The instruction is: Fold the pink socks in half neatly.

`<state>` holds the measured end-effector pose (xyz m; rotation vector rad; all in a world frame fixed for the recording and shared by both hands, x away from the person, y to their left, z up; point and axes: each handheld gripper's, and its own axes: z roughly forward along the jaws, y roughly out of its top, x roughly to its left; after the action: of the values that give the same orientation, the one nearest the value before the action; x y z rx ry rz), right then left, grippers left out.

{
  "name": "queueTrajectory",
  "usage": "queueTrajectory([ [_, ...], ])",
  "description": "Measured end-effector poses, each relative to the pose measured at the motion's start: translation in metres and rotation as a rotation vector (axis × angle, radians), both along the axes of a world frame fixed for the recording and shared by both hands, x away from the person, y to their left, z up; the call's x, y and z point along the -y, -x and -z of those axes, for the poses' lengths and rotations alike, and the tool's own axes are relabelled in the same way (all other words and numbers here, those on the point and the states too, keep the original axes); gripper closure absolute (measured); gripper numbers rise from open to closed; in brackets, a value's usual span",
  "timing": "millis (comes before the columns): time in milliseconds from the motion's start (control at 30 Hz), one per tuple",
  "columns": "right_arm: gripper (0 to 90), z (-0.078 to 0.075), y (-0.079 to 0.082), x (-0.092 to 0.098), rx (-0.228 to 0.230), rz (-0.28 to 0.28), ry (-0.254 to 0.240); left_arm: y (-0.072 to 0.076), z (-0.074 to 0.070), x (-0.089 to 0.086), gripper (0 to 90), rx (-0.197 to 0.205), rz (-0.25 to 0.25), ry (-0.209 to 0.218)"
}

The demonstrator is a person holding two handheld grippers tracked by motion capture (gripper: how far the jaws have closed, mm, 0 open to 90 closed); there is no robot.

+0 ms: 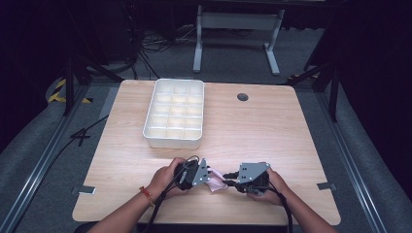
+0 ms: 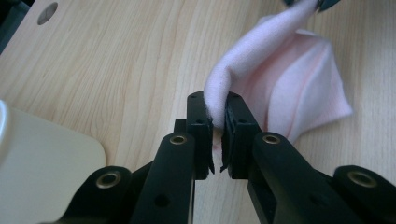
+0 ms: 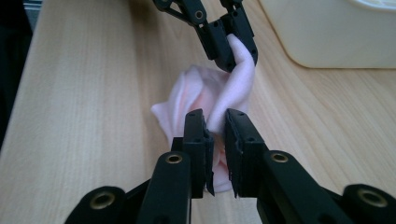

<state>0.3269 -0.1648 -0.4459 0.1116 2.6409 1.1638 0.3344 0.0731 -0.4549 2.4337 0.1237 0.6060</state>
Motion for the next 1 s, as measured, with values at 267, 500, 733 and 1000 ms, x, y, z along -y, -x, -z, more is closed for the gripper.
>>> queueTrajectory([
  [267,79.7,0.007,0.001,-0.004,-0.010,-0.012,0.049,0.006,0.002,-0.014,81.5,-0.008,0.086,0.006],
  [500,76.1,-0.009,-0.004,0.007,-0.074,0.044,-0.061,0.009,0.005,-0.013,81.3,0.010,0.109,-0.021],
  [733,82.1,-0.003,-0.005,-0.005,-0.068,0.082,-0.042,0.011,0.006,-0.012,81.1,0.005,0.121,-0.033],
  [1000,82.3,0.015,-0.009,-0.012,-0.137,0.071,0.020,0.010,0.008,-0.012,80.2,-0.005,0.139,-0.032],
])
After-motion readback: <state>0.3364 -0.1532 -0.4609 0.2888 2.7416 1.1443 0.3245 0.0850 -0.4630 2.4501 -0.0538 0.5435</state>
